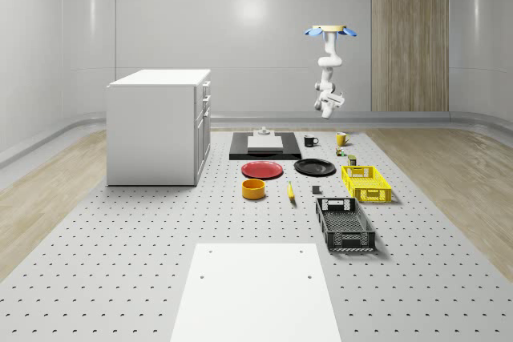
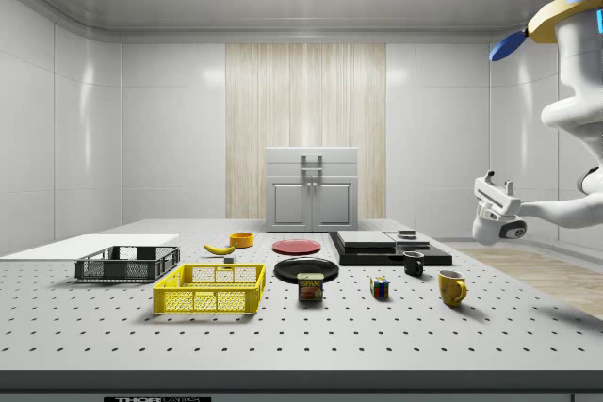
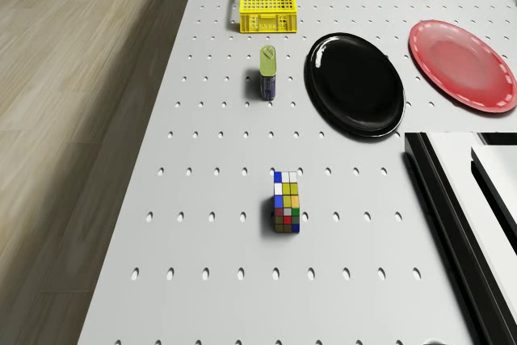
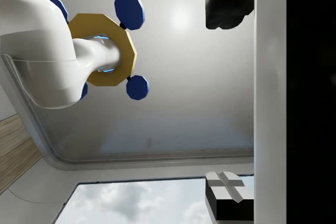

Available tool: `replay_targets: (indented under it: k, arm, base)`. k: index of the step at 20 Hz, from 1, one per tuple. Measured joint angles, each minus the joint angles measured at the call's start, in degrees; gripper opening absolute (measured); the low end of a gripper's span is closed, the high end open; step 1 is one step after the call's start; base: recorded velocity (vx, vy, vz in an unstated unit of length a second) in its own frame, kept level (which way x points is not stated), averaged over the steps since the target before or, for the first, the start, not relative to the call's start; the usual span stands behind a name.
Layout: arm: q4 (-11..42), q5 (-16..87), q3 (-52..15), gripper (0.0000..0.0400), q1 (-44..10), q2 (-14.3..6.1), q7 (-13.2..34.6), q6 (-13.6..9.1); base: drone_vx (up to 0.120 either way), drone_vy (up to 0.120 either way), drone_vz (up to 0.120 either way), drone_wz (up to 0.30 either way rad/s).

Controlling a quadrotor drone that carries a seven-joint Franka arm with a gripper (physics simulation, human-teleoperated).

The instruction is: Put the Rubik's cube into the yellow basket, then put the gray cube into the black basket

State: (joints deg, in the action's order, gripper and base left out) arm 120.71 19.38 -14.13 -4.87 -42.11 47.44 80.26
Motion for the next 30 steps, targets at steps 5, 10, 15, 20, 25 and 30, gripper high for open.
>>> replay_targets:
  k: [5, 10, 15, 20, 25, 30]
  arm:
    - [8.5, 22.2, -14.7, 0.0400, -5.3, -2.0, 4.0, 1.1]
    - [26.2, 54.0, -32.6, 0.0400, -15.3, -5.9, 13.6, 0.9]
    - [39.5, 79.2, -45.4, 0.0400, -30.3, -9.8, 26.1, -4.7]
    - [43.9, 90.2, -52.2, 0.0400, -42.8, -13.2, 34.6, -10.5]
    - [45.0, 93.6, -55.4, 0.0400, -49.5, -15.8, 39.0, -13.1]
    - [45.2, 94.3, -57.1, 0.0400, -52.7, -17.9, 41.2, -13.5]
  base:
    - [0.120, 0.000, 0.000, 0.000]
    - [0.120, 0.000, 0.000, 0.000]
    - [0.120, 0.000, 0.000, 0.000]
    - [0.120, 0.000, -0.072, 0.000]
    - [0.120, 0.000, -0.120, 0.000]
    - [0.120, -0.072, -0.120, 0.000]
